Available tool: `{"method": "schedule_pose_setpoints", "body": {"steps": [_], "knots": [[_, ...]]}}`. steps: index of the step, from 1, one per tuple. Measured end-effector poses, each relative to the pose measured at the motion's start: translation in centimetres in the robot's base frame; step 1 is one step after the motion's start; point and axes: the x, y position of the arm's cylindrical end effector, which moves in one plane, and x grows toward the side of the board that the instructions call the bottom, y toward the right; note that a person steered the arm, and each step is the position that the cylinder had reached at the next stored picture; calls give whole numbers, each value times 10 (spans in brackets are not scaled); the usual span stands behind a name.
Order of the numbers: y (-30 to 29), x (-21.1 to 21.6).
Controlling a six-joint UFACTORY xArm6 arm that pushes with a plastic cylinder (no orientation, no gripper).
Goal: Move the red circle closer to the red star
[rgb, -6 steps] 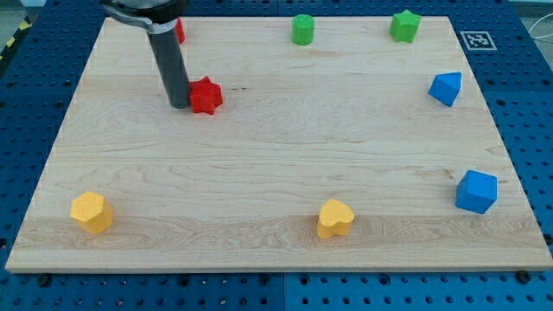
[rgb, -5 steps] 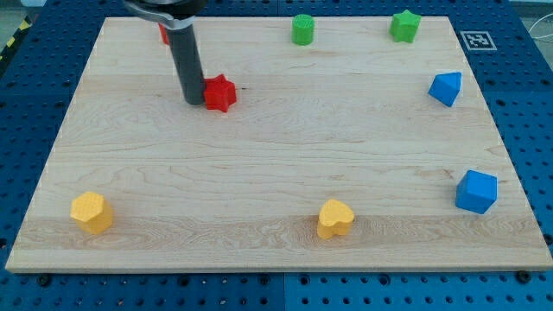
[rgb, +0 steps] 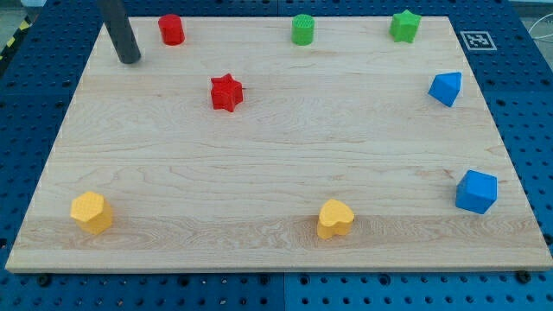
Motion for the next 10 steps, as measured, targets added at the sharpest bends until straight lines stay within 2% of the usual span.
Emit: {"method": "schedule_pose_setpoints", "body": {"steps": [2, 3, 5, 7, 10], "knots": [[-2, -81], [32, -85], [71, -44], [77, -6], [124, 42]]}}
